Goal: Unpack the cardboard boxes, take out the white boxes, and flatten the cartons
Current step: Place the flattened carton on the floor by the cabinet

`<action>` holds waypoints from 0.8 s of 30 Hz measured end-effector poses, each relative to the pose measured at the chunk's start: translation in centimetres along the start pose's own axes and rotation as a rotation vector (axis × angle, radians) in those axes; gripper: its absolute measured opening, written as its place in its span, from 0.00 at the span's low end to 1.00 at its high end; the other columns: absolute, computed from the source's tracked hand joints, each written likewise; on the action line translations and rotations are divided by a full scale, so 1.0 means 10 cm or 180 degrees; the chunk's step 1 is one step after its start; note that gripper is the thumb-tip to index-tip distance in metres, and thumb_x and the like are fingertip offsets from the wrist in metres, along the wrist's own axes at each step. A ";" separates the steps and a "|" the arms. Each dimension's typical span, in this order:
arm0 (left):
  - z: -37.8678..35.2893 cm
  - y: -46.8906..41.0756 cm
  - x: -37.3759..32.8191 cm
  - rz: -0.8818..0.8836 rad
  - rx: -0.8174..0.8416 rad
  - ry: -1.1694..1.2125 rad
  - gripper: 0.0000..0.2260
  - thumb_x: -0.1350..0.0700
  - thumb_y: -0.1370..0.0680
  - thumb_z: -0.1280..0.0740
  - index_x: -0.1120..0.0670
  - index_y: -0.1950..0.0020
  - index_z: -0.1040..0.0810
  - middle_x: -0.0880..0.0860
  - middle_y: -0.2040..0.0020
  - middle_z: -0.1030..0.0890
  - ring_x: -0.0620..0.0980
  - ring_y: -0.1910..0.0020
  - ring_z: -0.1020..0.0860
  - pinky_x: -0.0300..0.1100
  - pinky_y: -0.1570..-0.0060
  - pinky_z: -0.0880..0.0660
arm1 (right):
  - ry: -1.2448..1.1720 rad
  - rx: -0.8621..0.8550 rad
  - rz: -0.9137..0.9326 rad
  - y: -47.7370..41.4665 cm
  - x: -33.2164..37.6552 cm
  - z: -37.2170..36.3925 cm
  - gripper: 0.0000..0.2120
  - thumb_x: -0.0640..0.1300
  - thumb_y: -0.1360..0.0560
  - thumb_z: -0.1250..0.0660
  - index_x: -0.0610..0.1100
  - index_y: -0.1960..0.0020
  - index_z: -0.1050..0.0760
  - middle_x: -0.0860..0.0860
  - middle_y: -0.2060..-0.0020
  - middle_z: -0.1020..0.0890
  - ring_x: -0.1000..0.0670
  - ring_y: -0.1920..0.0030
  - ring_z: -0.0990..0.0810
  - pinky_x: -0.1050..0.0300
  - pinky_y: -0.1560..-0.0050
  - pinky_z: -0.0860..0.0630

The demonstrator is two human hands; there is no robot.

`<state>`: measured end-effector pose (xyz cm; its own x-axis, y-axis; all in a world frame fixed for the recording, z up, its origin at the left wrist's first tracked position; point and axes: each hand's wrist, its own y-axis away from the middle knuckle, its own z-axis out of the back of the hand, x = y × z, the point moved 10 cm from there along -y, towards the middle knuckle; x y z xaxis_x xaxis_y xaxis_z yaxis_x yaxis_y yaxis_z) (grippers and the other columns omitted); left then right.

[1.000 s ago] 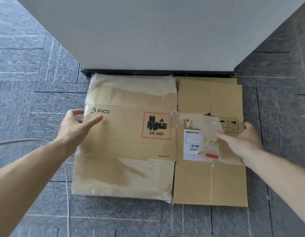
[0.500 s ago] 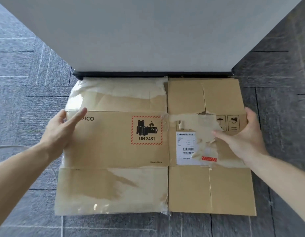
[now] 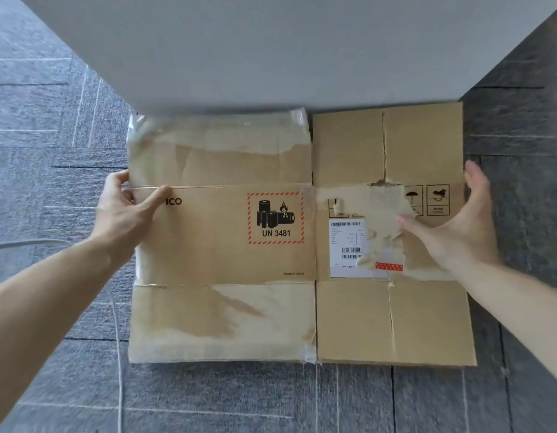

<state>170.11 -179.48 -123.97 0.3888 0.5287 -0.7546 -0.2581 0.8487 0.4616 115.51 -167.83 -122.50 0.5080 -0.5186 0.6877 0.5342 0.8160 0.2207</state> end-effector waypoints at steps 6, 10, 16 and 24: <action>-0.19 -0.03 -0.02 -0.0164 -0.0342 -0.1989 0.45 0.39 0.25 0.25 0.53 0.17 0.45 0.63 0.23 0.37 0.63 0.25 0.35 0.59 0.25 0.37 | 0.1395 0.0363 -0.0049 0.00 -0.04 -0.24 0.54 0.55 0.31 0.19 0.48 0.17 0.49 0.51 0.16 0.50 0.40 0.18 0.48 0.34 0.20 0.44; -0.62 0.36 -0.26 -0.1137 -0.0118 -0.2668 0.51 0.31 0.29 0.27 0.43 0.16 0.53 0.54 0.16 0.54 0.60 0.18 0.49 0.65 0.24 0.46 | 0.1490 0.0863 0.1197 0.39 0.59 -0.65 0.51 0.69 0.29 0.31 0.56 0.17 0.55 0.54 0.17 0.54 0.42 0.17 0.55 0.29 0.21 0.50; -1.84 0.93 -0.19 -0.2109 0.1451 -0.3244 0.55 0.15 0.37 0.41 0.32 0.20 0.66 0.50 0.17 0.69 0.57 0.19 0.69 0.83 0.32 0.60 | 0.2375 0.2111 0.1515 0.87 0.50 -1.53 0.70 0.85 0.46 0.33 0.66 0.23 0.76 0.61 0.24 0.78 0.44 0.22 0.77 0.21 0.27 0.65; -1.80 0.80 -0.18 -0.1647 0.1307 -0.3558 0.59 0.16 0.40 0.36 0.31 0.23 0.73 0.48 0.19 0.74 0.57 0.20 0.71 0.85 0.34 0.57 | 0.2547 0.2174 0.1326 0.77 0.48 -1.44 0.71 0.82 0.45 0.30 0.66 0.26 0.81 0.59 0.26 0.82 0.46 0.23 0.79 0.21 0.26 0.64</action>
<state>151.48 -173.94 -127.34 0.9353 -0.3023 -0.1836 0.3537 0.7943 0.4940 131.79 -167.70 -127.44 0.9777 0.0121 0.2099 -0.1341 0.8048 0.5781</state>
